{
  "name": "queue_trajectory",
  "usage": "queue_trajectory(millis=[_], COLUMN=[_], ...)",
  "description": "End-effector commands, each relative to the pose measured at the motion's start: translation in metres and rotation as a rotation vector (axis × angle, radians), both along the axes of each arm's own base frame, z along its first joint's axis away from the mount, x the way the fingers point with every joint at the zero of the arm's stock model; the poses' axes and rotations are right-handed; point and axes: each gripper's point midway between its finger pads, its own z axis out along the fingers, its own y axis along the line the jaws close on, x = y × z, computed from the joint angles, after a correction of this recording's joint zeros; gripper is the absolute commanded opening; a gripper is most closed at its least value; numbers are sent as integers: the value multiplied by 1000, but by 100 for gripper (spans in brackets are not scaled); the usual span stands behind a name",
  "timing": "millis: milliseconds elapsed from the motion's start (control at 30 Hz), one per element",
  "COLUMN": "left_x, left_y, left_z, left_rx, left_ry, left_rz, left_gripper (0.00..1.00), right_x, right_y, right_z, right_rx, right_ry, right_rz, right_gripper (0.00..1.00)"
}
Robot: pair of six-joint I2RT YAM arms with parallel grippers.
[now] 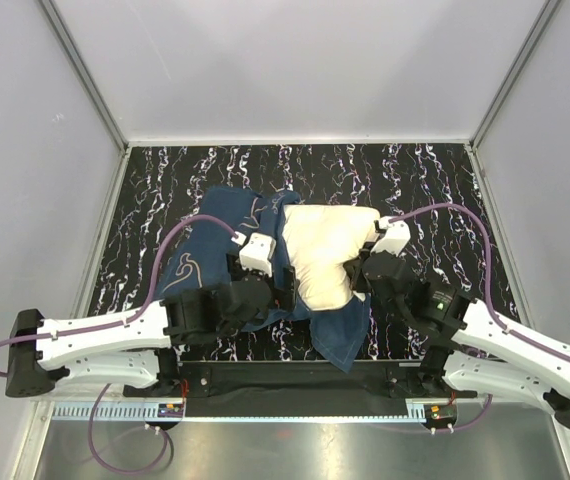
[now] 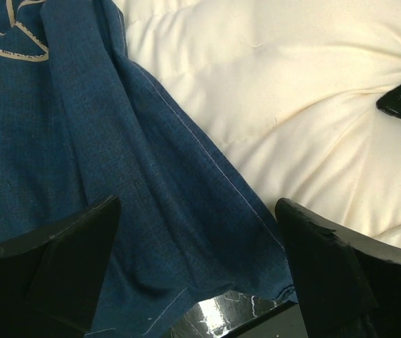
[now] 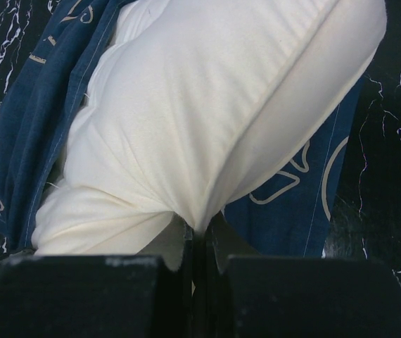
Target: Remove the pillowcase from the pillow
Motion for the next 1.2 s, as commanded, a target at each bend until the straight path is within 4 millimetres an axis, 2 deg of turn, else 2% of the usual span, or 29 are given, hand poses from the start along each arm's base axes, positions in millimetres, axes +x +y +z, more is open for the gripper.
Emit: queue_trajectory(millis=[0, 167, 233, 267, 333, 367, 400, 500, 733, 767, 833, 867, 1000, 1033, 1067, 1167], left_x=[0, -4, -5, -6, -6, -6, -6, -7, -11, -13, -15, -17, -17, -16, -14, -12], left_y=[-1, -8, -11, -12, -13, -13, -12, -6, 15, 23, 32, 40, 62, 68, 77, 88], left_z=[3, -13, -19, -21, -21, -22, -21, -18, -24, -33, -38, -49, -61, -61, -63, -65], left_rx=[-63, -51, -43, -45, -57, -59, -61, -68, -74, -51, -68, -42, -50, -54, -48, -50], left_ry=[14, 49, 64, 68, 69, 69, 69, 68, 85, 94, 109, 117, 128, 126, 122, 119], left_rz=[43, 19, 13, 9, 7, 6, 10, 23, 55, 66, 88, 104, 180, 194, 223, 252], left_gripper=[99, 97, 88, 76, 68, 60, 42, 17, 3, 0, 0, 0, 0, 0, 0, 0], right_x=[10, 7, 7, 7, 7, 7, 7, 7, 9, 11, 14, 16, 25, 28, 29, 29], right_y=[-7, -13, -14, -15, -16, -16, -17, -18, -21, -22, -22, -21, -30, -36, -43, -66], right_z=[24, 24, 25, 26, 26, 26, 26, 24, 20, 20, 23, 26, 44, 56, 61, 84], right_rx=[92, 91, 94, 91, 87, 88, 88, 79, 73, 68, 61, 62, 20, 27, 3, -2], right_ry=[-74, -75, -79, -79, -79, -79, -79, -75, -70, -70, -77, -81, -117, -136, -146, -187], right_rz=[-69, -75, -78, -77, -79, -80, -81, -82, -101, -106, -109, -107, -128, -146, -155, -205], right_gripper=[0, 0, 0, 0, 0, 0, 0, 0, 0, 0, 0, 0, 0, 0, 0, 0])
